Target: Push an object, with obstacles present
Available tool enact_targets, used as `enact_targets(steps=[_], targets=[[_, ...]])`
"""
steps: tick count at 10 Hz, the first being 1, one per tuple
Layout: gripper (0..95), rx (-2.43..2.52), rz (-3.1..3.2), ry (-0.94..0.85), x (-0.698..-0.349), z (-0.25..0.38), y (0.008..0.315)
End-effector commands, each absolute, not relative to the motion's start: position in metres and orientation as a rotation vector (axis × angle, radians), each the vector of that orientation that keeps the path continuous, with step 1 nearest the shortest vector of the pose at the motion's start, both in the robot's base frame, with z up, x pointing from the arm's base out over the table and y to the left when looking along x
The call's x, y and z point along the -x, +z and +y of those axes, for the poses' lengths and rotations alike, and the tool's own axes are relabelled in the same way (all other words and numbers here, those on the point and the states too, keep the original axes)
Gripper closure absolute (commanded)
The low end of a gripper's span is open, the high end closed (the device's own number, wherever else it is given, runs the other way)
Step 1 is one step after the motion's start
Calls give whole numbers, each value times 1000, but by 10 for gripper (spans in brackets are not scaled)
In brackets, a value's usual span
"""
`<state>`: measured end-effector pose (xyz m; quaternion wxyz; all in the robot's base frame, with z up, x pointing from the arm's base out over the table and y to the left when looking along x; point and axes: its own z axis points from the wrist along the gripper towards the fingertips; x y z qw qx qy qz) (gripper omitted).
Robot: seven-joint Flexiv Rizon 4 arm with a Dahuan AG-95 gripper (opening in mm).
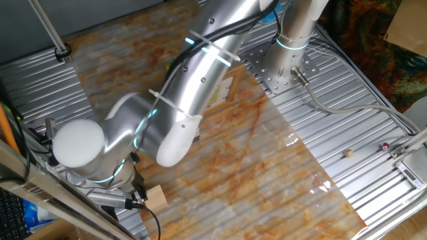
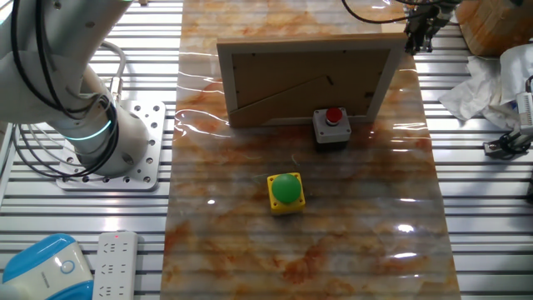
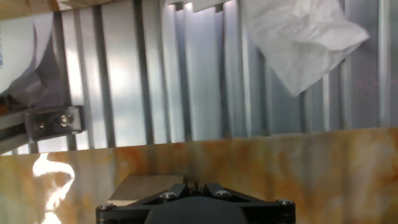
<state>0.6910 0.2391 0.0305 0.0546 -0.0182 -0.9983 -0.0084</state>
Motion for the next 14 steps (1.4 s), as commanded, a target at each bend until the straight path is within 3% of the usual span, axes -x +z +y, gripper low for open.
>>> enact_targets(steps=[1,8,9,14], targets=[[950,57,-3034,-6,-687,244,29],[950,31,-3061,21,-680,251,18],[950,45,-3071,-39,-678,245,16],[950,47,-3059,-29,-682,240,25]])
